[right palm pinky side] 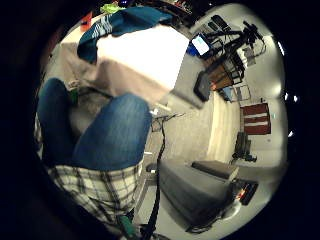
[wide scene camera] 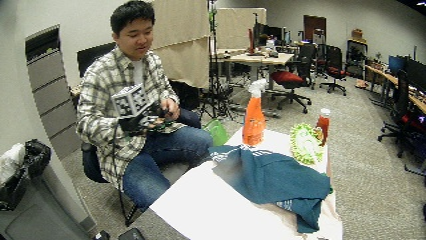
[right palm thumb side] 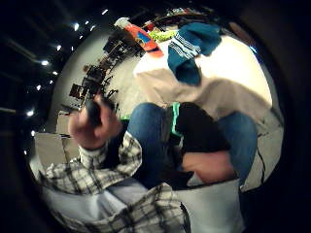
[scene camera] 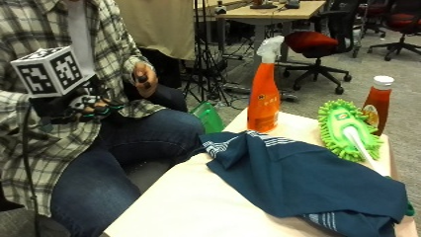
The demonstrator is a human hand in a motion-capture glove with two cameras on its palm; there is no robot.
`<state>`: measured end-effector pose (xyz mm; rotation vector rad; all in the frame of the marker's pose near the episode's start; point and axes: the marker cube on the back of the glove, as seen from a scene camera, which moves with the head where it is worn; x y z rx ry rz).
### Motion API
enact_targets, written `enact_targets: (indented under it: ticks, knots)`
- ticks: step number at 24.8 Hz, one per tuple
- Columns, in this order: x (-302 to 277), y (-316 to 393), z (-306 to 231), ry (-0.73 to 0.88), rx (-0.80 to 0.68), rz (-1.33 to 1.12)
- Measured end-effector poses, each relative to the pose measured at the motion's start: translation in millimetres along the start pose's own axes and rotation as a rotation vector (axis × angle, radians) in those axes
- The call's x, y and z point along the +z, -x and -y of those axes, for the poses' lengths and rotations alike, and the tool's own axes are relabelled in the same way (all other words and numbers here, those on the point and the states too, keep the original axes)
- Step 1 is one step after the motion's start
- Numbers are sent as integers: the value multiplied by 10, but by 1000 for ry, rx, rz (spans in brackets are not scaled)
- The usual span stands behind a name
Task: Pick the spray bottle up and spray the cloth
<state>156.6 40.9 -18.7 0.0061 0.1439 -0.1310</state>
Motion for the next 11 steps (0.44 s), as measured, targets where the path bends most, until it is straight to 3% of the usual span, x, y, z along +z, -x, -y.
enact_targets:
  ticks: [5, 11]
  knots:
    - [467, 88, -753, 60, 63, 44]
    - [1056, 58, -992, 199, 202, 129]
